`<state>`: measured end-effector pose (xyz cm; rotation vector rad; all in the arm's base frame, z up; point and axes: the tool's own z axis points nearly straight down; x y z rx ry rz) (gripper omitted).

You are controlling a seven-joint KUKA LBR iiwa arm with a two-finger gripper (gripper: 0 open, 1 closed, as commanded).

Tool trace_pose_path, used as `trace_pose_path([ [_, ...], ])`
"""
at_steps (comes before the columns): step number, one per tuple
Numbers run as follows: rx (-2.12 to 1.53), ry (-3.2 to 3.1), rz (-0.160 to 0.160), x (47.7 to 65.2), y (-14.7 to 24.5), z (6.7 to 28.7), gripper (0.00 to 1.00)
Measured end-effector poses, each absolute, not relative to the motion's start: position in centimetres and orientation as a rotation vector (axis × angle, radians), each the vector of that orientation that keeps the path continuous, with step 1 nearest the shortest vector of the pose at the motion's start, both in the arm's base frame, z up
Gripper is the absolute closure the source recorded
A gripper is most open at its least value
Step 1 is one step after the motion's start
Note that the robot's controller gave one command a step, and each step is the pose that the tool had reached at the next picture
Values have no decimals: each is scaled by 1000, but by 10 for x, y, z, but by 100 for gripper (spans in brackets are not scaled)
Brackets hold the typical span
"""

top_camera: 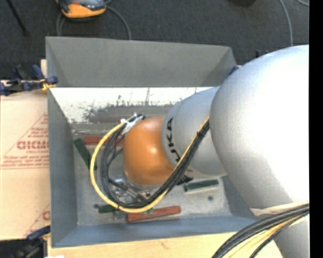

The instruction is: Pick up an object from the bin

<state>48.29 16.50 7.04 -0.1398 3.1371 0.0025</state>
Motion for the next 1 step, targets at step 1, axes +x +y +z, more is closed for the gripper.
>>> trace_pose_path([
  [1, -139, 3137, 3, 483, 165, 70, 100],
])
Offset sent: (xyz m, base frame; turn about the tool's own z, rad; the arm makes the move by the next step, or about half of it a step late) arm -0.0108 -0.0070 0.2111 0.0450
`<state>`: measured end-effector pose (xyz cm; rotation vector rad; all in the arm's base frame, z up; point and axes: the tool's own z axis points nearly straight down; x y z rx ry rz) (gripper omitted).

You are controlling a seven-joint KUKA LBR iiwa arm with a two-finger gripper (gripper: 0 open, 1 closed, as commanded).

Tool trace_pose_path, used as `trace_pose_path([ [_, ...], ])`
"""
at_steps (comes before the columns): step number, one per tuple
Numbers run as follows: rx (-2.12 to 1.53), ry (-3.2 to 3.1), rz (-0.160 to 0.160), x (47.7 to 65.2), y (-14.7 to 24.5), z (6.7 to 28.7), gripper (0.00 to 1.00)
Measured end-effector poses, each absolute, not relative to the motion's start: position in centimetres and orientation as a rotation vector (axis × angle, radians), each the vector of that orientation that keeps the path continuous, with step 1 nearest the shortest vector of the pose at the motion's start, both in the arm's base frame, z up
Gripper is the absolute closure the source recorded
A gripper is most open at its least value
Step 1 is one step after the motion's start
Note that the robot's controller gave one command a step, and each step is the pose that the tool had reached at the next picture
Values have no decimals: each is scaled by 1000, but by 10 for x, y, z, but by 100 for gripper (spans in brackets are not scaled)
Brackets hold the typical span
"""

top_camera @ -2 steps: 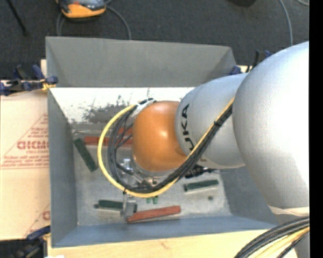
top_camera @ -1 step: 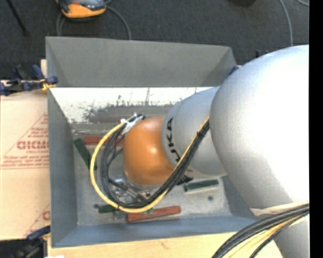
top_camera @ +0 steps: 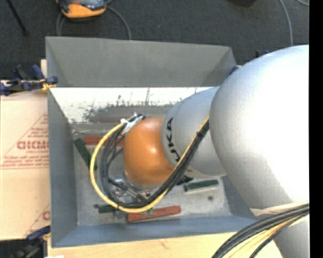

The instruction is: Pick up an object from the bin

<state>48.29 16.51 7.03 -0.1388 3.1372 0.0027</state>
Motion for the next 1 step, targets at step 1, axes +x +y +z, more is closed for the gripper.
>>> trace_pose_path([
  [1, -78, 3142, 1, 473, 158, 274, 100],
])
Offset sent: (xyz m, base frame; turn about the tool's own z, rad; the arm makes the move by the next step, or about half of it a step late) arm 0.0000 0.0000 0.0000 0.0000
